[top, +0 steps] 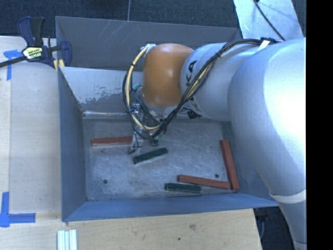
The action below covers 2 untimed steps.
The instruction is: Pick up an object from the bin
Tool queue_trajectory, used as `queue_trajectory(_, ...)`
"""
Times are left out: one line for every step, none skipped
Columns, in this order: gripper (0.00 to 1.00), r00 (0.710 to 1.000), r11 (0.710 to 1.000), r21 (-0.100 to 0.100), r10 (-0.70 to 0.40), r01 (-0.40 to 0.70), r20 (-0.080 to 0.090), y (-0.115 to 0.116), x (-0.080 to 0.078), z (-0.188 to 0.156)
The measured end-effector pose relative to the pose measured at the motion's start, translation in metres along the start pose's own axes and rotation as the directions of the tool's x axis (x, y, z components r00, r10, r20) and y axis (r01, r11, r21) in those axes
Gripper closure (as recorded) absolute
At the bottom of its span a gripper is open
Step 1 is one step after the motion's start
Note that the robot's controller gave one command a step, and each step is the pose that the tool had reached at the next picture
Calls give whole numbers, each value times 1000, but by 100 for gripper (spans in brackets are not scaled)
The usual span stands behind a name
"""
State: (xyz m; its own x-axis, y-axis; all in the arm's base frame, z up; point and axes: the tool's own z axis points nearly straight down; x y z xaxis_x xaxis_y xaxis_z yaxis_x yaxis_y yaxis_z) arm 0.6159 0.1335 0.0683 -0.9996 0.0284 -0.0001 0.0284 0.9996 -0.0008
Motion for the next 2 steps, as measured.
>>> queue_trajectory(100, 1000, 1000, -3, -1, 1, 7, 2, -1, -6)
queue_trajectory(100, 999, 999, -2, -46, 46, 12, -22, 2, -139)
